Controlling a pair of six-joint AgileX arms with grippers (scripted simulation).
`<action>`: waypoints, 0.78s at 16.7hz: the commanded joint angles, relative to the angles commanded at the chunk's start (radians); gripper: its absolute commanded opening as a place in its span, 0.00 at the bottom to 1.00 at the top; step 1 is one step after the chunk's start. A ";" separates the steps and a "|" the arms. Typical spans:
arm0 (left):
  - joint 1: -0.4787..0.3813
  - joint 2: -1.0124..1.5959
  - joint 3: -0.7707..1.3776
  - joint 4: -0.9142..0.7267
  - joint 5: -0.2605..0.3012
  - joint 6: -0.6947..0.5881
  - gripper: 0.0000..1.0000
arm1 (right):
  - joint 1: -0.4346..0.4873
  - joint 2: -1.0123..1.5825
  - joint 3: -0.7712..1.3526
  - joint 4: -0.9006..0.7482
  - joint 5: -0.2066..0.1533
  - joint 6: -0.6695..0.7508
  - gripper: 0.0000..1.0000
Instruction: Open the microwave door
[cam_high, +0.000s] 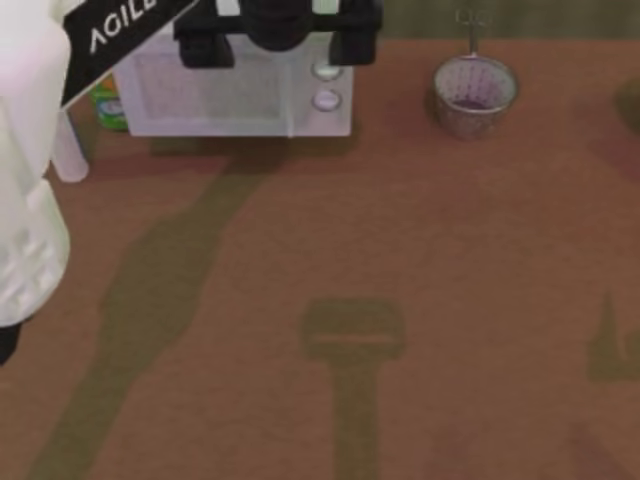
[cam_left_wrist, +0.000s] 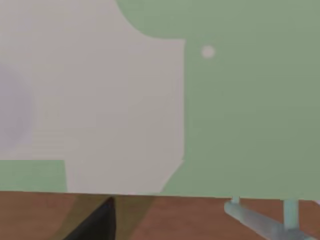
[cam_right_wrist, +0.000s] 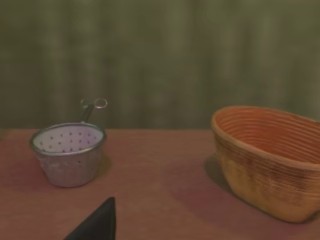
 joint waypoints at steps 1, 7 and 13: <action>0.005 0.012 -0.012 0.023 0.002 0.005 1.00 | 0.000 0.000 0.000 0.000 0.000 0.000 1.00; 0.009 0.022 -0.021 0.038 0.004 0.008 0.92 | 0.000 0.000 0.000 0.000 0.000 0.000 1.00; 0.009 0.022 -0.021 0.038 0.004 0.008 0.47 | 0.000 0.000 0.000 0.000 0.000 0.000 1.00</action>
